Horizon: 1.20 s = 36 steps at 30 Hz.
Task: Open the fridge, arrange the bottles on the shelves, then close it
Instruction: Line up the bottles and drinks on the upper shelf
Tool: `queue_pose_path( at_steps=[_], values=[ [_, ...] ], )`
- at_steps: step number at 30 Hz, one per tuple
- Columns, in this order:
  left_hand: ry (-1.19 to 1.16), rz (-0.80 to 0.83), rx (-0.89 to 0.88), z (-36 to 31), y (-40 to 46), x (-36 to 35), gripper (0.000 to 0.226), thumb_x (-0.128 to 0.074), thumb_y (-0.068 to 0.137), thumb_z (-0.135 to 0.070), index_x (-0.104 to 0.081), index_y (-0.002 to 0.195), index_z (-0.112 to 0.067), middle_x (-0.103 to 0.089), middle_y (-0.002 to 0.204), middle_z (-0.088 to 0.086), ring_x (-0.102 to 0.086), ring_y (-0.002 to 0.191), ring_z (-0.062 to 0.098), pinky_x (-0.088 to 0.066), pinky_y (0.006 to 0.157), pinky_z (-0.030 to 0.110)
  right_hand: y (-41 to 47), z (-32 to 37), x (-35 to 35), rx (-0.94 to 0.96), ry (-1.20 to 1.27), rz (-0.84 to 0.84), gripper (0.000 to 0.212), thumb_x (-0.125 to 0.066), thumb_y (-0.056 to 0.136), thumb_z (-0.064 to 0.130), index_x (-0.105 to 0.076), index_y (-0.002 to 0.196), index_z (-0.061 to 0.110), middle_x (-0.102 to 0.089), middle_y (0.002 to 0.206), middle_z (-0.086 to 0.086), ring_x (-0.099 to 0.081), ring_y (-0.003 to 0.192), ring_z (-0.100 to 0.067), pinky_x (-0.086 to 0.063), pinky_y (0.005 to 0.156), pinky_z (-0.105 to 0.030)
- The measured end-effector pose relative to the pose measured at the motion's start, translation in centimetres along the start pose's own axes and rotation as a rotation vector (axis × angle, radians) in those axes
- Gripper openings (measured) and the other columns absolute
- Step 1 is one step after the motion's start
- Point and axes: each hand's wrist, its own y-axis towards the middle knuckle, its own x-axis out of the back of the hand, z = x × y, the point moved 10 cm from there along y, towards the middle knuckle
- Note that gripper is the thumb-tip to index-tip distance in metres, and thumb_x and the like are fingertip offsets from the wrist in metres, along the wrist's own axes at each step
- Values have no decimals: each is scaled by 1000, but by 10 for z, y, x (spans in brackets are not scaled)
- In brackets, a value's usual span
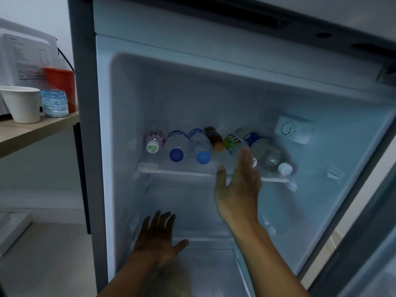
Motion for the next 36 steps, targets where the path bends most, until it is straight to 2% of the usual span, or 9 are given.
queue_pose_path(
  at_steps=[4, 7, 11, 14, 17, 23, 27, 32, 36],
  values=[
    [-24, 6, 12, 2, 0, 1, 113, -1, 65, -88, -1, 156, -23, 4, 165, -5, 16, 150, 21, 12, 119, 45, -20, 53, -38, 239, 106, 234, 67, -34, 103, 36, 7, 155, 32, 17, 161, 21, 11, 148, 3, -2, 120, -20],
    [-31, 14, 5, 1, 2, 0, 124, 7, 52, -89, 0, 156, -23, 5, 165, -5, 16, 150, 21, 12, 119, 46, -12, 53, -53, 217, 55, 230, 66, -32, 103, 32, 8, 155, 28, 18, 162, 18, 2, 151, -5, 0, 113, -14],
    [-38, 30, -2, 1, 2, -3, 123, 5, 53, -88, 1, 156, -23, 6, 165, -5, 17, 150, 21, 12, 119, 46, -7, 55, -58, 194, -37, 250, 70, -33, 103, 37, 12, 155, 22, 28, 160, 11, 18, 150, -12, 0, 121, -28],
    [-21, 9, 12, 4, 2, -3, 112, -3, 67, -90, -3, 156, -22, 3, 165, -3, 15, 150, 22, 11, 120, 47, -19, 74, -57, 360, -114, 252, 72, -32, 102, 43, 16, 154, 27, 30, 159, 13, 35, 143, -10, 9, 122, -34],
    [-28, 6, 4, 2, 2, -4, 100, -18, 79, -85, -4, 156, -23, 2, 165, -1, 14, 150, 22, 10, 120, 48, -28, 83, -71, 439, -155, 326, 69, -31, 103, 43, 12, 155, 28, 25, 160, 15, 34, 143, -8, 4, 123, -34],
    [-22, 5, -14, 2, 3, -6, 107, -5, 72, -89, -3, 157, -25, 2, 165, 1, 13, 151, 21, 9, 120, 48, -29, 84, -83, 365, -213, 375, 73, -31, 102, 41, 19, 153, 24, 32, 159, 7, 34, 144, -15, 10, 122, -36],
    [-51, -1, -11, 1, 1, -1, 98, -19, 78, -84, -1, 156, -27, 4, 165, -1, 12, 151, 20, 9, 120, 46, -34, 82, -79, 372, -189, 430, 78, -36, 101, 40, 22, 151, 27, 25, 162, 3, 27, 147, -12, 9, 123, -33],
    [-21, 5, -14, 2, 0, 0, 102, -12, 76, -87, 1, 156, -25, 4, 165, 0, 12, 151, 21, 8, 121, 47, -50, 74, -63, 399, -30, 345, 66, -40, 100, 34, -11, 157, 16, -2, 166, 3, 12, 148, -4, -3, 124, -28],
    [2, 0, -25, -1, -1, -2, 139, 21, 39, -96, 4, 156, -23, 5, 165, -3, 14, 150, 23, 7, 121, 48, -75, 34, -56, 377, 74, 215, 54, -51, 93, 19, -42, 146, 14, -30, 160, 2, -18, 150, -8, -25, 119, -26]
  ],
)
